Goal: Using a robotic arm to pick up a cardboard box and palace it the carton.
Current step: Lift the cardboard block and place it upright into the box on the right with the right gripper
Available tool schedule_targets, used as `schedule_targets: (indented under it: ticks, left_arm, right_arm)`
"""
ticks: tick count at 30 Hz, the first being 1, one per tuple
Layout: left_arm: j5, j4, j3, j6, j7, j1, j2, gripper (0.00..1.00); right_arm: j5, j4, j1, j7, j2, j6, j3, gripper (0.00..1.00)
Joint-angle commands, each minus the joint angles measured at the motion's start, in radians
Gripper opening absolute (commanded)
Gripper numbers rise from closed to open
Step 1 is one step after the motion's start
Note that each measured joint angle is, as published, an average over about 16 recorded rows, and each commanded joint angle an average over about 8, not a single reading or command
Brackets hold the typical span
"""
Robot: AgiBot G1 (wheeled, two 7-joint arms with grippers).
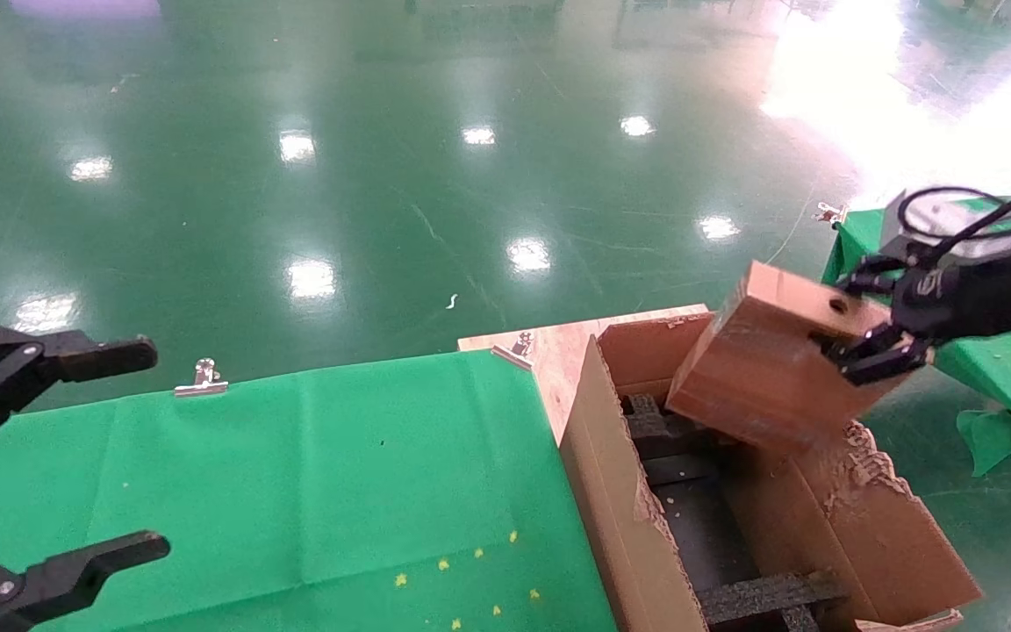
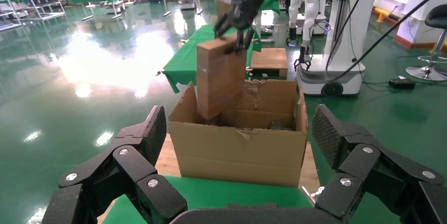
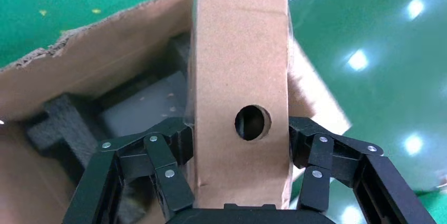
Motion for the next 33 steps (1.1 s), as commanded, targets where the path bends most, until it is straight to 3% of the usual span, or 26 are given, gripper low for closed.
schedule_targets:
  ticks: [1,9,15,26,29,33]
  left_arm:
    - [0.000,0.000,0.000,0.000,0.000,0.000,0.000,1.00]
    - [0.000,0.000,0.000,0.000,0.000,0.000,0.000,1.00]
    - [0.000,0.000,0.000,0.000,0.000,0.000,0.000,1.00]
    - [0.000,0.000,0.000,0.000,0.000,0.000,0.000,1.00]
    - [0.000,0.000,0.000,0.000,0.000,0.000,0.000,1.00]
    - [-0.001,0.000,0.000,0.000,0.000,0.000,0.000,1.00]
  right_arm:
    - [0.011,-0.015,-0.024,0.035,0.001,0.022,0.003,0.00]
    - [0.030,0.031,-0.093,0.239,0.036,-0.012,-0.005,0.00]
    - [0.007,0.104,-0.117,0.424,0.074,0.031,-0.026,0.00]
    - [-0.065,0.406,-0.154,0.831,0.177,0.128,-0.070,0.00]
    - [-0.071,0.487,-0.159,0.893,0.200,0.139,-0.075,0.00]
    - [-0.073,0.520,-0.159,0.906,0.207,0.144,-0.076,0.00]
